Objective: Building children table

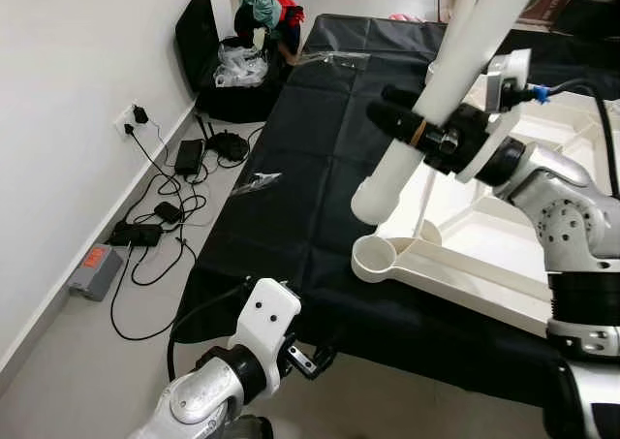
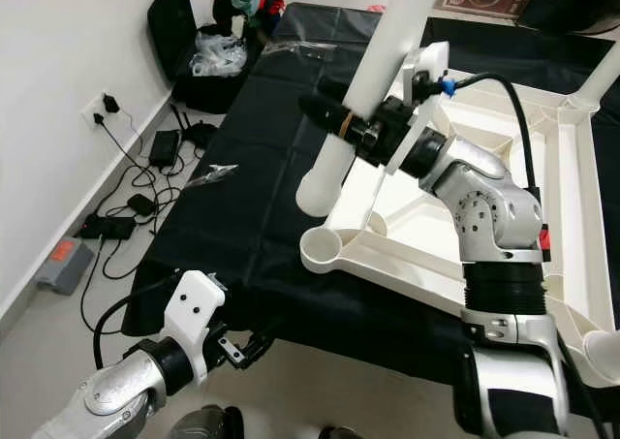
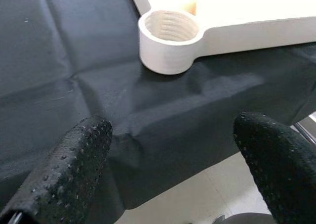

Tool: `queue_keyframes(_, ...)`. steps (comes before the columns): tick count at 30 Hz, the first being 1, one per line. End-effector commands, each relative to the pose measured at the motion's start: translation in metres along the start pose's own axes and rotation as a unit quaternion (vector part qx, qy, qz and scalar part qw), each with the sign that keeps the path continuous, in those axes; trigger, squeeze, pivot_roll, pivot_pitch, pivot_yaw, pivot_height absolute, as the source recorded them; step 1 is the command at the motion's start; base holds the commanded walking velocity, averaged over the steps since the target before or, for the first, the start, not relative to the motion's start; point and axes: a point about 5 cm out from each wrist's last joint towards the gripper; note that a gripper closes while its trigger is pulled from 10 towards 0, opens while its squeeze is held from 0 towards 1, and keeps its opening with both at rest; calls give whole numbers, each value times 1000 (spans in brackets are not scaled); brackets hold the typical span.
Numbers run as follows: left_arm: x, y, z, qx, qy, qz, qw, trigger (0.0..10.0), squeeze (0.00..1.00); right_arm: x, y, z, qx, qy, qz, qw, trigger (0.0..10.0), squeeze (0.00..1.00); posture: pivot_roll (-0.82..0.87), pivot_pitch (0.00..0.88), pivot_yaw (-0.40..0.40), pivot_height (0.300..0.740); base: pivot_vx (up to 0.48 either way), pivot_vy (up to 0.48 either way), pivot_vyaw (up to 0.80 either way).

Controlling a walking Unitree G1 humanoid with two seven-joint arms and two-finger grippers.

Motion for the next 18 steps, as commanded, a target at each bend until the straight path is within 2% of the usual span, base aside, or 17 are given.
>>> queue_keyframes(1, -3, 0, 3, 5, -5, -2, 1000, 10000, 0, 0, -5, -1, -4, 14, -17, 1000, 10000, 0, 179, 214, -13, 740, 0, 0, 0)
queue_keyframes(10, -10, 2, 5, 1, -8, -4, 1000, 10000, 0, 3, -4, 1, -21, 42, -12, 999, 10000, 0, 194, 252, 4, 740, 0, 0, 0)
queue_keyframes(18, -13, 2, 6, 5, -10, -7, 1000, 10000, 0, 3, -4, -4, -26, 72, -10, 997, 10000, 0, 206, 274, 16, 740, 0, 0, 0)
Point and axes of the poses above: a point about 5 cm out from each wrist's last joint towards the gripper, its own x axis pointing out of the wrist towards the gripper, its own y axis along the axis of the wrist's last joint, z = x × y, and after that the axes turned 2 degrees about x, right-handed
